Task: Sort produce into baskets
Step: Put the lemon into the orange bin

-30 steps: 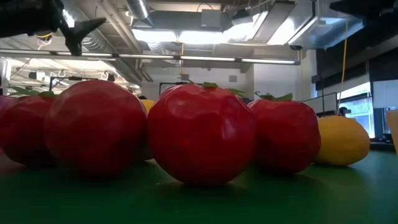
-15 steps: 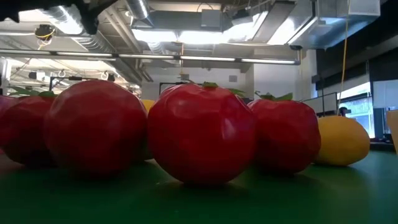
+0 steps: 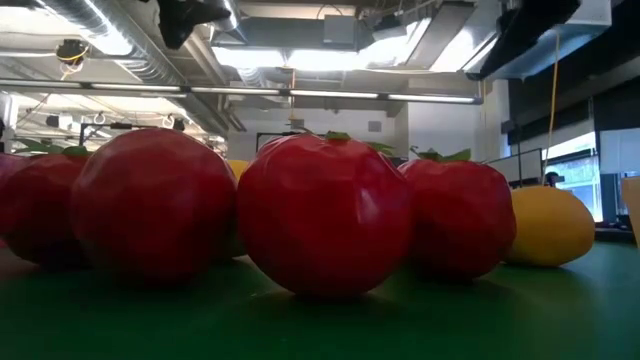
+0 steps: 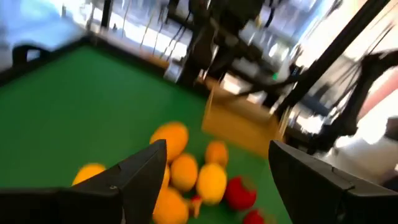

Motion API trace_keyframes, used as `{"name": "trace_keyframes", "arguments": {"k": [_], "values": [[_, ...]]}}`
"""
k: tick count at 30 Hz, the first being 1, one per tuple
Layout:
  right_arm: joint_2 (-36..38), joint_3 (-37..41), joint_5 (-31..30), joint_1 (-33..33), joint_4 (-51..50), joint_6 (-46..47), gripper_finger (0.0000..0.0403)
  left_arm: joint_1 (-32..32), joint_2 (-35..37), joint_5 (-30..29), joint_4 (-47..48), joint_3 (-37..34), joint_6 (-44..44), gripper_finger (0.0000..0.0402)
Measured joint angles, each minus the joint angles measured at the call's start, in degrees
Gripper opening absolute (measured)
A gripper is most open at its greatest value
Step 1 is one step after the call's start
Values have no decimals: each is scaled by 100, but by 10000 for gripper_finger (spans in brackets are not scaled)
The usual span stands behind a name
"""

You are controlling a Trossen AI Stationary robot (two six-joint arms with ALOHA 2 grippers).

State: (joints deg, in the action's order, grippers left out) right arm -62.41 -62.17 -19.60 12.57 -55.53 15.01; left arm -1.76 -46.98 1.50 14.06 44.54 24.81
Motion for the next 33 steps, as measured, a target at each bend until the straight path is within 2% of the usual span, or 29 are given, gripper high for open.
{"name": "trace_keyframes", "arguments": {"k": [4, 11, 23, 33], "values": [[-356, 0, 684, -568, 97, -975, 299, 0, -285, 22, 650, 214, -78, 279], [-892, 0, 906, -1047, 231, -1103, 295, 0, -518, 22, 832, 190, 30, 279], [-1839, 0, 971, -1035, 1013, -1271, 320, 4, -700, 22, 866, 186, -95, 279], [-1921, -17, 1039, -1035, 1001, -1108, 340, 33, -777, -6, 1077, 181, -467, 279]]}}
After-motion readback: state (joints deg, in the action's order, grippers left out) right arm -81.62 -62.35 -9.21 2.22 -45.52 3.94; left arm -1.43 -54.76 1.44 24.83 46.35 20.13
